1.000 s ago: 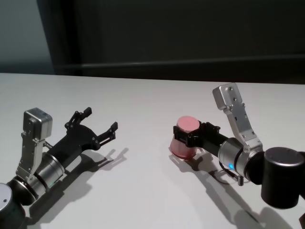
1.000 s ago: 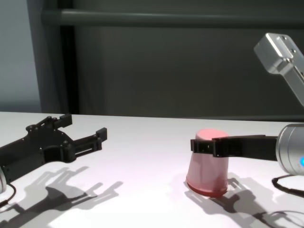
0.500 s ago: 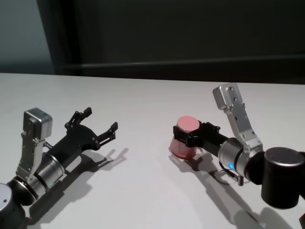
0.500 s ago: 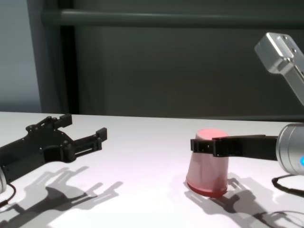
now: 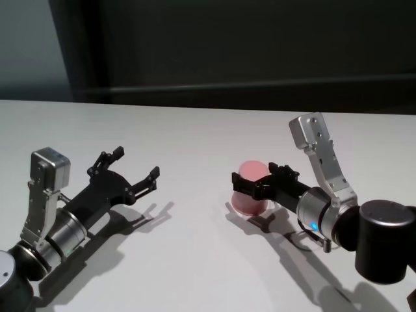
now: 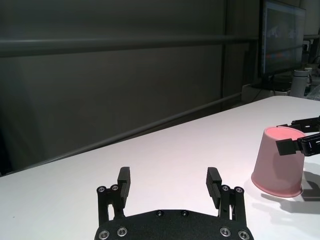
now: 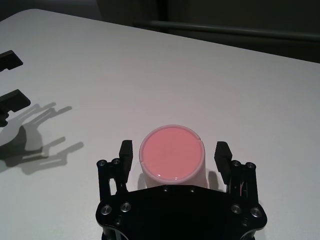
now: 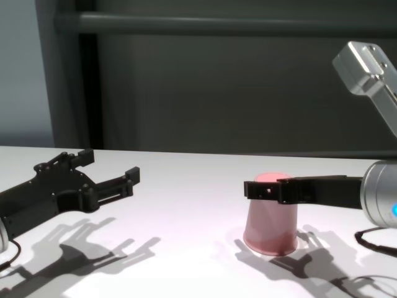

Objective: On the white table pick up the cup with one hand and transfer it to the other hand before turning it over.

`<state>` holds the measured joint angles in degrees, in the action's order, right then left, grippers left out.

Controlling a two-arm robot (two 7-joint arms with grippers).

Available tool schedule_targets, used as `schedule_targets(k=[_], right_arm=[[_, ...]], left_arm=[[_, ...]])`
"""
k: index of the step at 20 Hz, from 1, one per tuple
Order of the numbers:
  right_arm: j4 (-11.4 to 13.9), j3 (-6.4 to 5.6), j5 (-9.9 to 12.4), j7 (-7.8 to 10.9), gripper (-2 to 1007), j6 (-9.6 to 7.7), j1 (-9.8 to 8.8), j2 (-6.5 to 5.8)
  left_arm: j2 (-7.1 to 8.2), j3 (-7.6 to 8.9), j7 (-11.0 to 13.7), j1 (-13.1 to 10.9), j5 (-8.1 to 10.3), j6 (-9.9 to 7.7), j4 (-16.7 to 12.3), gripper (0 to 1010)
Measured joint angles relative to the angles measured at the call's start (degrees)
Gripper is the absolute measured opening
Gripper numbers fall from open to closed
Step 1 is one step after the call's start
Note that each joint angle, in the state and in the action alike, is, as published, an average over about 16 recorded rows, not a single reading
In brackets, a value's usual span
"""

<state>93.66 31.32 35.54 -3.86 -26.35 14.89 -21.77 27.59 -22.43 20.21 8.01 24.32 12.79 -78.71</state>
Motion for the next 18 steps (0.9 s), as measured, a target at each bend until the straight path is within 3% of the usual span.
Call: schedule_targets(k=[18], right_arm=[[1.17,-0.63,-1.22,0.28,1002,1.25,0.20,0.25]], left_arm=[[0.00,0.00,0.00,0.00,0.00,0.00,0.00,1001]])
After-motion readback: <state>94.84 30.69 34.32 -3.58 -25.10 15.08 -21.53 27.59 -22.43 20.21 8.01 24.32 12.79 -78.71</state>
